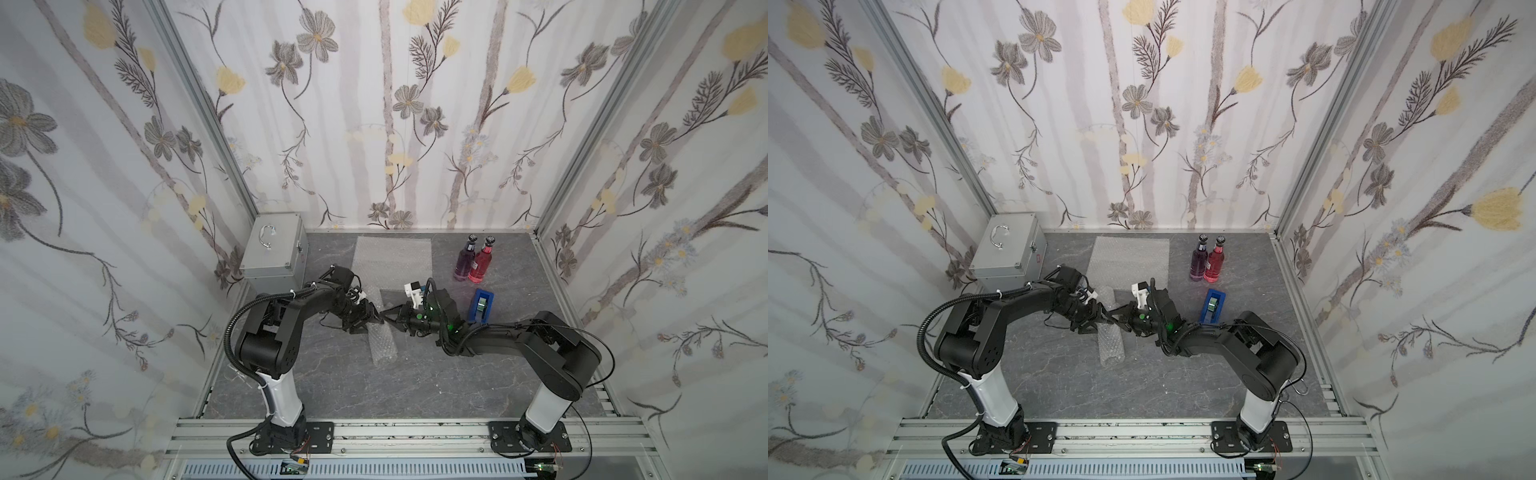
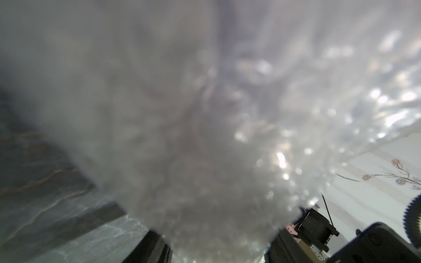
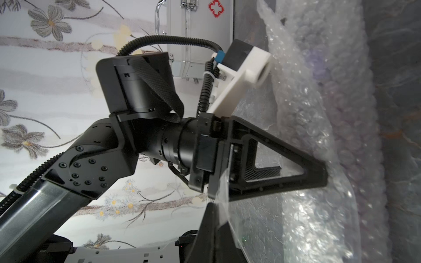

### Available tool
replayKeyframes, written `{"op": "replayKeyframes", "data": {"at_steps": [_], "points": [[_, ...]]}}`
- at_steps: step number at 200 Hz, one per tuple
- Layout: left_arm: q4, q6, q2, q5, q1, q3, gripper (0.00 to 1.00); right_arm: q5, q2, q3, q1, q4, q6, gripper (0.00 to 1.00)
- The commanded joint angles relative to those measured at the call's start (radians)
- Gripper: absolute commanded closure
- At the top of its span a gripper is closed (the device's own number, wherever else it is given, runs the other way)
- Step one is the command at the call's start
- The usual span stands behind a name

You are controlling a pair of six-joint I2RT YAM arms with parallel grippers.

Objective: Wrap wine bottles in bubble wrap
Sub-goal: Stick the tape on the bubble wrap.

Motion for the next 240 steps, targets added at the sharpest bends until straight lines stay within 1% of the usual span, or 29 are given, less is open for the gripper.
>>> {"op": "replayKeyframes", "data": {"at_steps": [1, 27, 53, 87, 104, 111, 148, 175, 179, 193, 218, 240], "points": [[-0.035, -0.018, 0.011, -0.150, 0.000, -0.011, 0.43, -0.036, 0.034, 0.046, 0.000, -0.017, -0.032, 1.00], [-0.035, -0.019, 0.011, -0.150, 0.002, -0.011, 0.43, -0.035, 0.078, 0.051, -0.006, -0.001, -0.013, 1.00], [-0.035, -0.019, 0.006, -0.153, 0.002, -0.013, 0.43, -0.038, 0.119, 0.010, -0.013, 0.065, 0.048, 1.00], [-0.034, -0.020, 0.005, -0.155, 0.002, -0.014, 0.43, -0.023, 0.111, -0.037, -0.011, 0.071, 0.072, 1.00], [-0.034, -0.020, 0.006, -0.155, 0.003, -0.013, 0.43, -0.015, 0.100, -0.038, -0.009, 0.055, 0.070, 1.00], [-0.034, -0.020, 0.007, -0.155, 0.003, -0.013, 0.43, -0.012, 0.102, -0.069, -0.008, 0.048, 0.069, 1.00], [-0.033, -0.019, 0.004, -0.155, 0.003, -0.014, 0.43, -0.005, 0.108, -0.066, -0.006, 0.010, 0.070, 1.00], [-0.033, -0.019, 0.001, -0.155, 0.002, -0.016, 0.43, 0.001, 0.111, -0.053, -0.001, -0.051, 0.052, 1.00], [-0.033, -0.018, 0.001, -0.155, 0.003, -0.015, 0.43, 0.004, 0.110, -0.020, 0.001, -0.065, 0.047, 1.00], [-0.034, -0.018, 0.001, -0.155, 0.002, -0.015, 0.43, 0.011, 0.111, 0.001, 0.003, -0.112, 0.031, 1.00], [-0.032, -0.018, -0.002, -0.155, 0.002, -0.016, 0.43, 0.023, 0.105, 0.051, 0.009, -0.219, -0.005, 0.81], [-0.030, -0.017, -0.006, -0.156, 0.001, -0.017, 0.43, 0.048, 0.097, 0.103, 0.016, -0.350, -0.055, 0.79]]}}
